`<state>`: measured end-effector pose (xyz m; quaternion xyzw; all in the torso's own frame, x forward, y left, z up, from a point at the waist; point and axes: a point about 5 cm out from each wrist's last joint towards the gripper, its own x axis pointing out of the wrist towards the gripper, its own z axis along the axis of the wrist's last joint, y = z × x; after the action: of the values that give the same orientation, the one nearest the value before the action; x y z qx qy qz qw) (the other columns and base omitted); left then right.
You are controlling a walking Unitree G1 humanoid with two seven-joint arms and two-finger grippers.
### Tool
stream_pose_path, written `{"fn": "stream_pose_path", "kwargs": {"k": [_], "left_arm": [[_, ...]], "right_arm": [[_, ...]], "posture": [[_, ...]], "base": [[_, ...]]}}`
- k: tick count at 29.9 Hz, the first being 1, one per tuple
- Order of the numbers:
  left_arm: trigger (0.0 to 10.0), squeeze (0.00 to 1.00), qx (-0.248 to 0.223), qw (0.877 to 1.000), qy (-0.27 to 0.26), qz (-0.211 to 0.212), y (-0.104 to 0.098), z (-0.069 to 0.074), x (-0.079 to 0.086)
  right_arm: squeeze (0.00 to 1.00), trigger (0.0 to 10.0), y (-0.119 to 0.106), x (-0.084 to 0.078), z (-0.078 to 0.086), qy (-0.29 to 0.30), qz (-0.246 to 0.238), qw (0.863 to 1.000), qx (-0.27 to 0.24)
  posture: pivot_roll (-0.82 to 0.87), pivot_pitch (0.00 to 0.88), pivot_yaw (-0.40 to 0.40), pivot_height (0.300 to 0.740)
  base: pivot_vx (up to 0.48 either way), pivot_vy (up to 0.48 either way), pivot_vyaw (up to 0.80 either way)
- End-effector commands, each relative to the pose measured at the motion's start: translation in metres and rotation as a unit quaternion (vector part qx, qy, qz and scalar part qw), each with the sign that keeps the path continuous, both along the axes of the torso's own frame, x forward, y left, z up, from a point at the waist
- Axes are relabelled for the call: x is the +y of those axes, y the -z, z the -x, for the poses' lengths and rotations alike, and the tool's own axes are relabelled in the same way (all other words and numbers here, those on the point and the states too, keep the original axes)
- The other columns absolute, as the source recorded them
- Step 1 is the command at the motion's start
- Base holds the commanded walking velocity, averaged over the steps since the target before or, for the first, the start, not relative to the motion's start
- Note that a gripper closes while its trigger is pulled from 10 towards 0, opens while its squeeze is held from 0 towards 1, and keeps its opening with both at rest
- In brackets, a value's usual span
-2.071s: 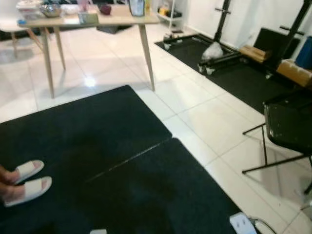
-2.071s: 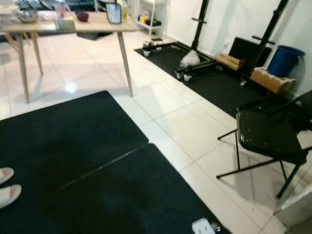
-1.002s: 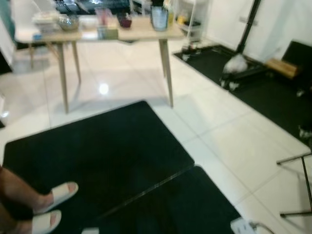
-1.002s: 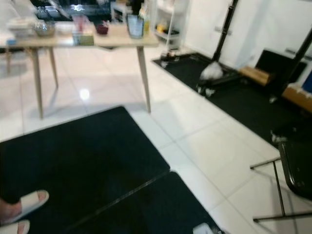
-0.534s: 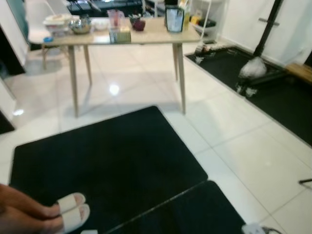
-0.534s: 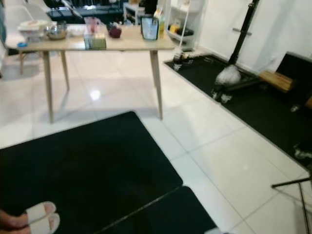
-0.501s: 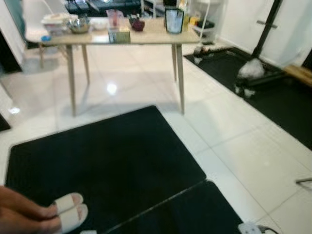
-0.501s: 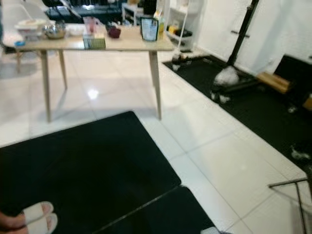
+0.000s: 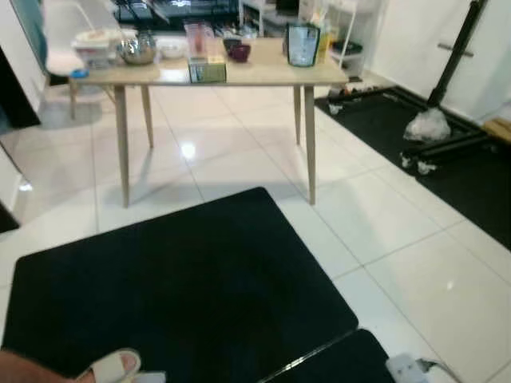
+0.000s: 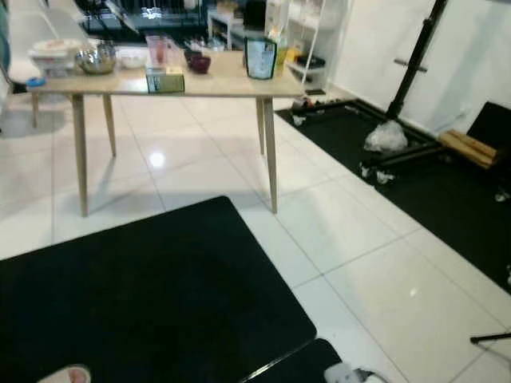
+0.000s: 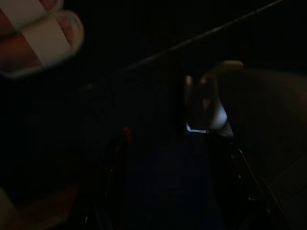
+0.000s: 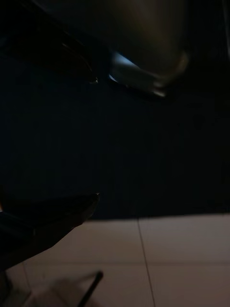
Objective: Restocking fridge
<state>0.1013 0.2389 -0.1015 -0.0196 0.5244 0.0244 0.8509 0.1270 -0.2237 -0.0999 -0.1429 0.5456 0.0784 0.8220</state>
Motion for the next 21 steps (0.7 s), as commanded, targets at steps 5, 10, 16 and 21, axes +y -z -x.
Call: {"fn": "stream_pose_path", "kwargs": {"k": [5,10,16,21], "left_arm": [[10.0,0.00,-0.010,1.000,0.019,-0.008,-0.005,-0.013,0.004],[10.0,0.00,-0.013,1.000,0.018,-0.008,-0.005,-0.015,0.003],[10.0,0.00,-0.006,1.000,0.006,-0.001,-0.001,-0.008,-0.002],[10.0,0.00,0.001,1.000,0.009,0.000,0.001,-0.003,-0.006]], "right_arm": [[0.00,10.0,0.001,-0.001,0.004,-0.001,0.007,1.000,0.008],[0.00,10.0,0.001,0.002,0.000,-0.004,0.004,1.000,0.006],[0.00,10.0,0.000,0.002,-0.003,-0.010,0.003,1.000,0.003],[0.00,10.0,-0.001,0.001,-0.003,-0.014,0.005,1.000,0.004]], "posture": [[-0.03,0.000,-0.010,0.740],[-0.03,0.000,-0.019,0.740],[-0.02,0.000,-0.031,0.740],[-0.02,0.000,-0.029,0.740]], "base": [[0.364,0.000,0.00],[0.364,0.000,0.00],[0.363,0.000,0.00],[0.364,0.000,0.00]]}}
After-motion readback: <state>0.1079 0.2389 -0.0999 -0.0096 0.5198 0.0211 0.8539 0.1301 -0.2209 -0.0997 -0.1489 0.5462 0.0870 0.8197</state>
